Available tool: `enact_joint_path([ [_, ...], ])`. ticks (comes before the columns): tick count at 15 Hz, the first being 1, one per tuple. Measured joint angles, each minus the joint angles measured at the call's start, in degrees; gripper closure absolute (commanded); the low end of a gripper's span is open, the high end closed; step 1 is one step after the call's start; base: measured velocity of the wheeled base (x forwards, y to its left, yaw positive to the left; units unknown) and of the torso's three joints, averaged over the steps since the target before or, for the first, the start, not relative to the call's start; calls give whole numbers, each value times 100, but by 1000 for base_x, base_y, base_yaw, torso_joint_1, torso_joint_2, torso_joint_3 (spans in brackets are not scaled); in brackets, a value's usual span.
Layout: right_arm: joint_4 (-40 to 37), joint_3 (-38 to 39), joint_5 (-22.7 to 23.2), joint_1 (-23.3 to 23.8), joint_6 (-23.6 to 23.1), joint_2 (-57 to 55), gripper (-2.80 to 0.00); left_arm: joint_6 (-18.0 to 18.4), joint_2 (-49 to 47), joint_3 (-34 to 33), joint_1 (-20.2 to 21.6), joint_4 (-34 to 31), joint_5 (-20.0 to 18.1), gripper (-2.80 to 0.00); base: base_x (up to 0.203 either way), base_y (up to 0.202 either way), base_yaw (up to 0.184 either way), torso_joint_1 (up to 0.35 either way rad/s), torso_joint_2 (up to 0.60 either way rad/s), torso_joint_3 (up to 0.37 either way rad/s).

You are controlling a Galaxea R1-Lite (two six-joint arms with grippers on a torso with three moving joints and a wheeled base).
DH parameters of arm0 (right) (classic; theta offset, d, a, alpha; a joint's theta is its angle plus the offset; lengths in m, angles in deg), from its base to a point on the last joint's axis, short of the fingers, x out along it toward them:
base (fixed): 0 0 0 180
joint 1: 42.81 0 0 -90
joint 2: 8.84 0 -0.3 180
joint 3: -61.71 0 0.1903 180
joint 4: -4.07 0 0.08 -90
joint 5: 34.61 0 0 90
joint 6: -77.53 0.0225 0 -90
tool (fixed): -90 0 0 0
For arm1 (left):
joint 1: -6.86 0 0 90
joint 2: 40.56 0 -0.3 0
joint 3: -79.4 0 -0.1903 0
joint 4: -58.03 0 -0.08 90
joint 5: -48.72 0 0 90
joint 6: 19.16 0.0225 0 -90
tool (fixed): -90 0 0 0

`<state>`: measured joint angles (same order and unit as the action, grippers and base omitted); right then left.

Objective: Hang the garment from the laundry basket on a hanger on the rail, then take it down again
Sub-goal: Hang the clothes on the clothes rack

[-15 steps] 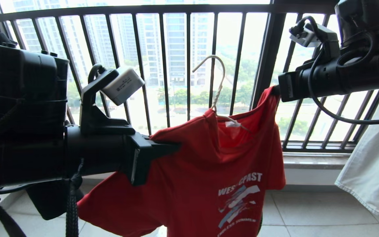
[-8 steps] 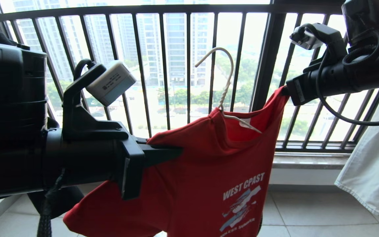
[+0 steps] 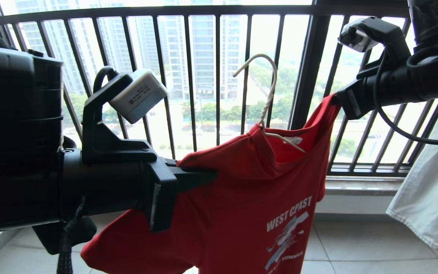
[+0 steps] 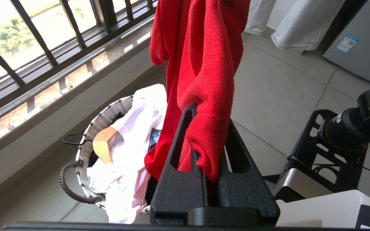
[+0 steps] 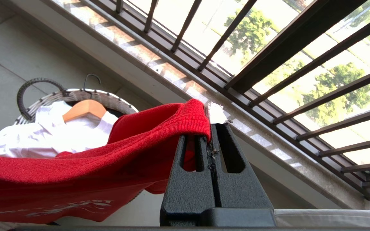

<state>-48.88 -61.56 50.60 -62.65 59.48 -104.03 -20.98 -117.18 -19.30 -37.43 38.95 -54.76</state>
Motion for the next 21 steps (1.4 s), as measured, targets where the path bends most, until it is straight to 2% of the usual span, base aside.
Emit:
enact_joint_path([
  [3,2,5,-374,-50,-60,39,0,37,-132,45,0,0,397,0,0,0,0,0,0,0],
  [11,34,4,-479,-518,-55,78,0,-13,-231,19,-240,7,412,0,0,0,0,0,0,0],
  [14,20,5,-617,-772,-49,117,0,16,-261,-58,-249,268,430,0,0,0,0,0,0,0],
  [16,11,26,-943,-957,-46,144,0,41,-291,-180,-254,588,532,0,0,0,0,0,0,0],
  [19,15,27,-1629,-1186,-35,156,0,191,-346,-228,-257,730,935,0,0,0,0,0,0,0],
  [21,33,27,-1662,-1368,-1,187,0,187,-401,-242,-330,734,950,0,0,0,0,0,0,0],
])
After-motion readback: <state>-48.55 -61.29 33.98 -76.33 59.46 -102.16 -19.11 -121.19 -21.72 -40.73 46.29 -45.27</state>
